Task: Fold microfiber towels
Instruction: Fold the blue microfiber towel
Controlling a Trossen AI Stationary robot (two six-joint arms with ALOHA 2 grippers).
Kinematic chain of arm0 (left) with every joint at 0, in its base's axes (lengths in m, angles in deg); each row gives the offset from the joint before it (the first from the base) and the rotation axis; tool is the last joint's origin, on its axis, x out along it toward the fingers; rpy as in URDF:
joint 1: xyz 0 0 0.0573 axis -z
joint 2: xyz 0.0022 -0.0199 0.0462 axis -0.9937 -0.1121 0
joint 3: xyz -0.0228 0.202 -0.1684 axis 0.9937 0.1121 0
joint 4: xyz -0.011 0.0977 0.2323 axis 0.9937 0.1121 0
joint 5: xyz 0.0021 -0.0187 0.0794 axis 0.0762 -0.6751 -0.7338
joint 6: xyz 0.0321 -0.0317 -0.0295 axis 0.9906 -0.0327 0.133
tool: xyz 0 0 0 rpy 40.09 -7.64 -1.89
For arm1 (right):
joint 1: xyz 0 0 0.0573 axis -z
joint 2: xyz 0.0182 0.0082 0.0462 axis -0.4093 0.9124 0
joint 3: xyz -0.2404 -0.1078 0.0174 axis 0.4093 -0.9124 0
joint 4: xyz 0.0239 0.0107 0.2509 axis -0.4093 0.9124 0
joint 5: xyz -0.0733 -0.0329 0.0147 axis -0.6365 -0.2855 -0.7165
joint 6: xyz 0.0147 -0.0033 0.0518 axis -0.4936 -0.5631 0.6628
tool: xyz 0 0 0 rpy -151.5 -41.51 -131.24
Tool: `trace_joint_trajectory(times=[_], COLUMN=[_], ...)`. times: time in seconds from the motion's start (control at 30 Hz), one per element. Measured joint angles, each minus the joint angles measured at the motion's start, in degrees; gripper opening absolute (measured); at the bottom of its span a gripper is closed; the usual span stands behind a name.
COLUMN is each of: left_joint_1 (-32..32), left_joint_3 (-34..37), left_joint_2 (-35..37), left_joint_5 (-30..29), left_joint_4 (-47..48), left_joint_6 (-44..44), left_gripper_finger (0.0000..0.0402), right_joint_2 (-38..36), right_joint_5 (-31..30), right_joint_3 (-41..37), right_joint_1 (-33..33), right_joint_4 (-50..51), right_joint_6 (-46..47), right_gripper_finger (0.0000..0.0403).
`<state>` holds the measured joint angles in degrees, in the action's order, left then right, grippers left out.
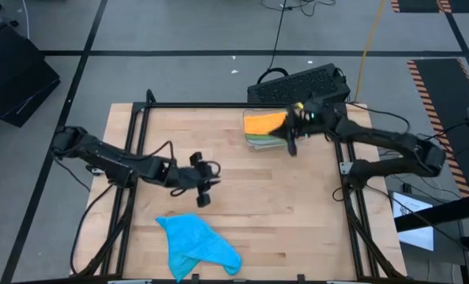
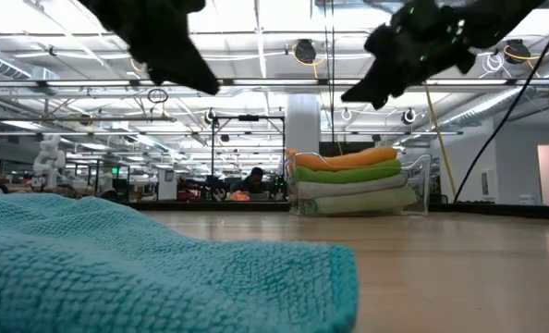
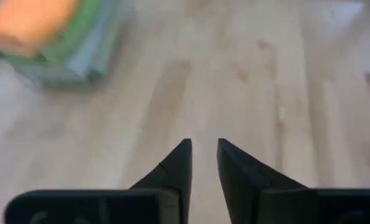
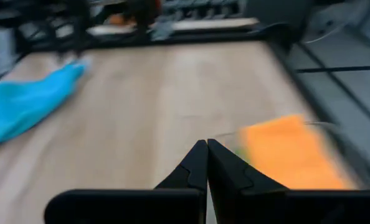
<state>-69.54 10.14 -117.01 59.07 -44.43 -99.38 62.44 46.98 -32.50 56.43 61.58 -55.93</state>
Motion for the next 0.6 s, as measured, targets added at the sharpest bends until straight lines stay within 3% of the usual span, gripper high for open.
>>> trace_joint_trajectory(times=[0.33, 0.6], left_joint_1=[15.6, 27.1], left_joint_3=[0.0, 0.0], left_joint_2=[-0.3, -5.1], left_joint_5=[0.0, 2.4], left_joint_4=[12.1, 11.8], left_joint_6=[-23.2, -41.5], left_gripper_finger=[0.0191, 0.0211], right_joint_2=[-6.2, -2.5], right_joint_5=[-17.0, -27.5], right_joint_3=[0.0, 0.0], right_joint_1=[-29.3, -45.0], right_joint_4=[11.5, 11.9], right_joint_6=[4.6, 10.4], right_gripper_finger=[0.0, 0.0])
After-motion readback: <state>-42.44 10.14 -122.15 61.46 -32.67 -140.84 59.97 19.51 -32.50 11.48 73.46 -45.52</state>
